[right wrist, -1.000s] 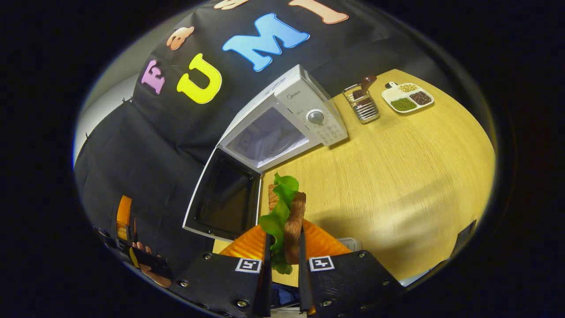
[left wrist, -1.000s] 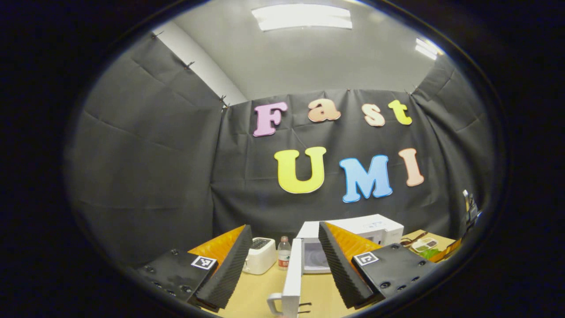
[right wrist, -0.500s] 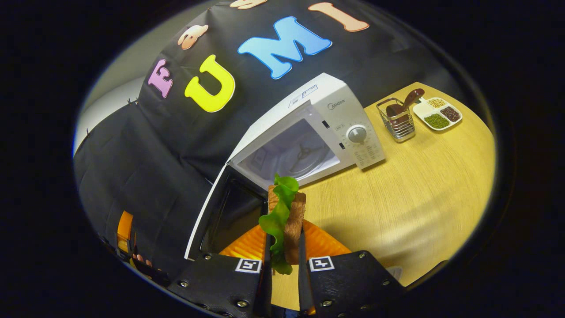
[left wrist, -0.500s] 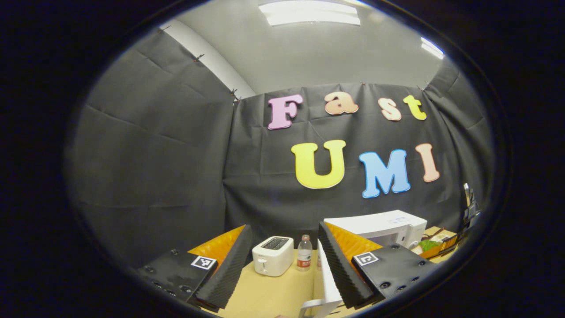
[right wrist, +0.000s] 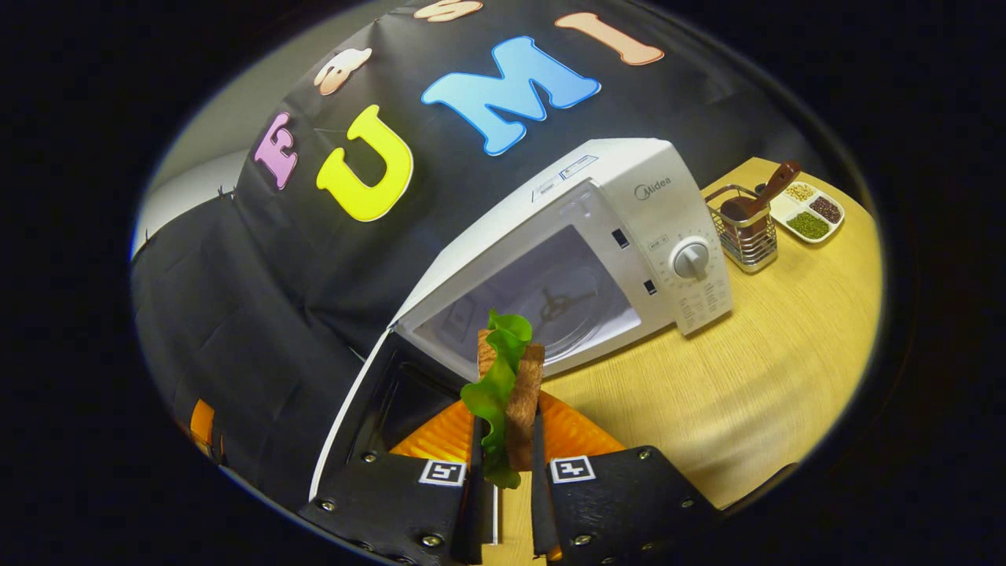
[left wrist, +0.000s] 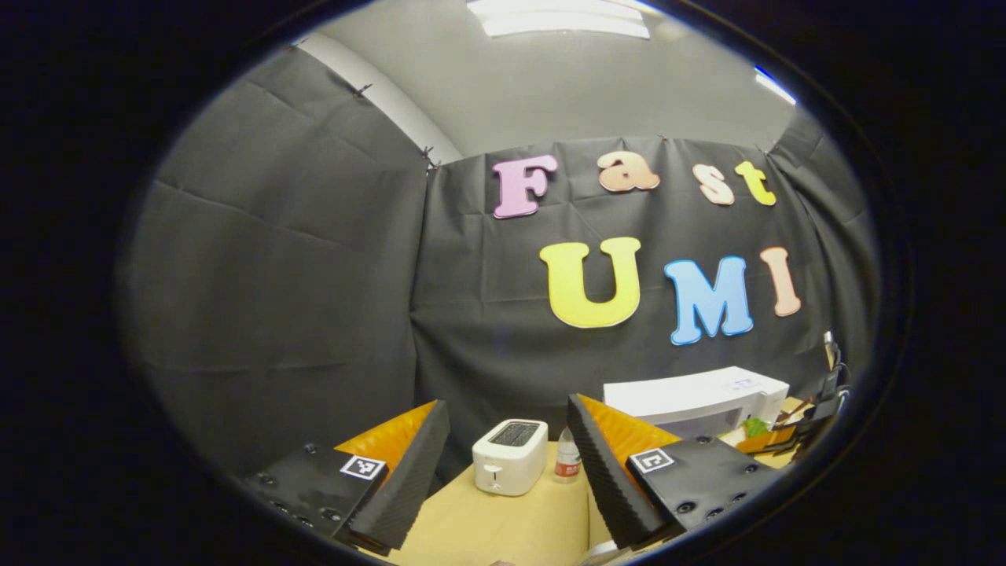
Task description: Open the microwave oven with the left hand, put the food in, and close the microwave oven.
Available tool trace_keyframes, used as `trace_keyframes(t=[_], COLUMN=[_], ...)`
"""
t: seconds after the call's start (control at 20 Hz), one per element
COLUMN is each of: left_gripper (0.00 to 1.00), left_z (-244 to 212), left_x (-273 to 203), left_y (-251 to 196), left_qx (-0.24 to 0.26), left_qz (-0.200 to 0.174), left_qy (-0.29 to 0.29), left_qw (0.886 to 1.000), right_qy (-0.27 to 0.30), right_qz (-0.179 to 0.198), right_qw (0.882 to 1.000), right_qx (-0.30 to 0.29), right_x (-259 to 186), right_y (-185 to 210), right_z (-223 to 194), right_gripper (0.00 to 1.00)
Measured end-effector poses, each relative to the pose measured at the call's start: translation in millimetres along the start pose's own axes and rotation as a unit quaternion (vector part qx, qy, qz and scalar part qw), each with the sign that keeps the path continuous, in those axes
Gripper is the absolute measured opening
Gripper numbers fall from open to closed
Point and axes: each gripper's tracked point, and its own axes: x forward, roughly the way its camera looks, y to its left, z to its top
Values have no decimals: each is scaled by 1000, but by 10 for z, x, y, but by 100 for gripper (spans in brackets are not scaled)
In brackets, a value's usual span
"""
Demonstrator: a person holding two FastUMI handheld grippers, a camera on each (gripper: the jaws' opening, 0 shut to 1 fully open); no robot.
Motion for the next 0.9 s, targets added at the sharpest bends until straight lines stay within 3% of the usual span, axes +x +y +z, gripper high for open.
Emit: trace_keyframes(t=[0.2,0.25,0.3,0.5,0.65,0.9], left_gripper=[94,97,100,94,100,97], left_z=[-81,-119,-155,-252,-286,-356], left_x=[138,146,166,176,213,170], left_y=[98,135,164,346,484,627], left_qx=[10,11,11,11,20,28], left_qz=[3,4,4,13,27,39], left_qy=[5,7,11,22,25,37], left_qw=[1000,1000,1000,1000,999,998], right_qy=[-17,-21,-28,-55,-70,-81], right_qz=[-23,-25,-24,-24,-23,-32], right_qw=[1000,999,999,998,997,996], right_qx=[-9,-13,-16,-25,-32,-21], right_x=[323,398,460,754,974,1344], right_y=[-82,-87,-72,-39,-5,-49], right_z=[45,62,73,125,153,219], right_gripper=[25,25,24,24,24,24])
